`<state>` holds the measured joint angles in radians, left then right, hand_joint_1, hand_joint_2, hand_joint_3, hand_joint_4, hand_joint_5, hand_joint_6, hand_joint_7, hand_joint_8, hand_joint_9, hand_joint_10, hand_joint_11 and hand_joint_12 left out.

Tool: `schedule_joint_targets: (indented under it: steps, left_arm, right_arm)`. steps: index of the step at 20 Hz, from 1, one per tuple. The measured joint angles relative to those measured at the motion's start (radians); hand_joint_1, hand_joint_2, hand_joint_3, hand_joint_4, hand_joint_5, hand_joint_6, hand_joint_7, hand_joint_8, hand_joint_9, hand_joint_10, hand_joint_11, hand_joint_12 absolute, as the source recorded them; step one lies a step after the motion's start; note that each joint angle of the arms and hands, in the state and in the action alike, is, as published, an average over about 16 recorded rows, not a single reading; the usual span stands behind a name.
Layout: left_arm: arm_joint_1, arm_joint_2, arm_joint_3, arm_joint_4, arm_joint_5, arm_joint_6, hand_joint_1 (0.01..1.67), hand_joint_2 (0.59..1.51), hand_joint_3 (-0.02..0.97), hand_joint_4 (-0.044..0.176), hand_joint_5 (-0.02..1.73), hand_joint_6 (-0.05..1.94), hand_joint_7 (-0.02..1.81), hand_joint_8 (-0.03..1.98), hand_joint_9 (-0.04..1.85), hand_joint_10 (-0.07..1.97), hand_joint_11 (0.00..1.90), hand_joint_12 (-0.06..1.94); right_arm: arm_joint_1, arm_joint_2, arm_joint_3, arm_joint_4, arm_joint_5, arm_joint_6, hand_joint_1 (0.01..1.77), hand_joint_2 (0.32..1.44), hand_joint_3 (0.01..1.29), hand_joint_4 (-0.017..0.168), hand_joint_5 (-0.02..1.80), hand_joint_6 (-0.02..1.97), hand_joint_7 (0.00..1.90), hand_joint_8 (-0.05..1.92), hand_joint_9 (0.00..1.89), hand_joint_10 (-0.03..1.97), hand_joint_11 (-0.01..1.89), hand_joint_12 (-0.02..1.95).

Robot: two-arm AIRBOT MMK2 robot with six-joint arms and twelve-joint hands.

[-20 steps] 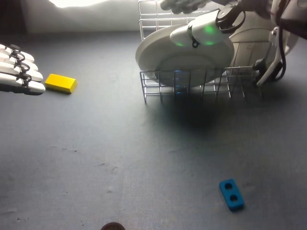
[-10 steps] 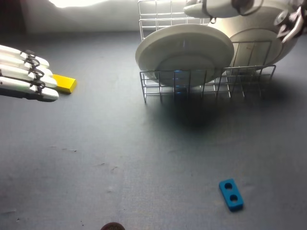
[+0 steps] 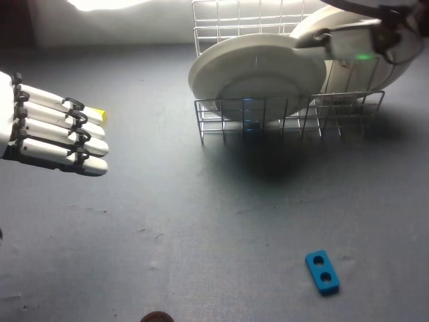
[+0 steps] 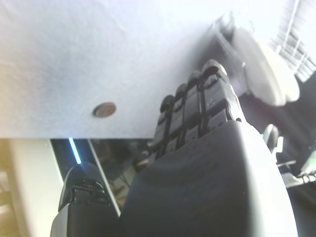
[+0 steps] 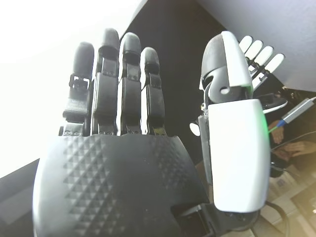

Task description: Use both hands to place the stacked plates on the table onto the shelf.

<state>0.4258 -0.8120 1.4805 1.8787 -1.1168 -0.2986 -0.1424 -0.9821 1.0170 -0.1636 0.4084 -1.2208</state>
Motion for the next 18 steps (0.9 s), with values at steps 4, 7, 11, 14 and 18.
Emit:
schedule_joint_targets:
  steps: [4,7,11,14,18]
  left_arm:
    - [-0.005,0.005,-0.014,0.001,-0.017,0.010,0.01,1.094,0.014,0.002,0.02,0.01,0.01,0.00,0.02,0.00,0.02,-0.01]
    - [-0.009,0.008,-0.019,-0.001,-0.027,0.018,0.01,1.094,0.014,0.002,0.02,0.01,0.01,0.00,0.02,0.00,0.02,-0.01]
    - [-0.017,0.012,-0.023,-0.002,-0.038,0.022,0.01,1.094,0.014,0.002,0.02,0.01,0.01,0.00,0.02,0.00,0.02,-0.01]
    - [-0.024,0.016,-0.031,-0.003,-0.044,0.022,0.01,1.095,0.014,0.002,0.03,0.01,0.04,0.00,0.03,0.01,0.02,0.00]
    - [-0.030,0.021,-0.040,-0.003,-0.048,0.021,0.01,1.099,0.015,0.002,0.09,0.02,0.12,0.03,0.10,0.04,0.02,0.14]
  right_arm:
    - [-0.029,0.053,-0.019,-0.241,0.075,0.192,0.89,1.08,0.02,0.003,0.51,0.03,0.61,0.01,0.61,0.02,0.08,1.27]
    - [-0.054,0.088,-0.024,-0.428,0.165,0.357,0.89,1.09,0.02,0.003,0.53,0.03,0.62,0.01,0.62,0.02,0.09,1.27]
    - [-0.083,0.124,-0.023,-0.646,0.306,0.548,0.88,1.09,0.02,0.003,0.56,0.03,0.64,0.01,0.64,0.01,0.11,1.27]
    - [-0.097,0.146,-0.018,-0.752,0.407,0.651,0.87,1.09,0.02,0.003,0.59,0.03,0.68,0.01,0.67,0.02,0.14,1.27]
    - [-0.110,0.167,-0.013,-0.832,0.514,0.730,0.83,1.08,0.02,0.004,0.61,0.10,0.71,0.06,0.70,0.07,0.19,1.25]
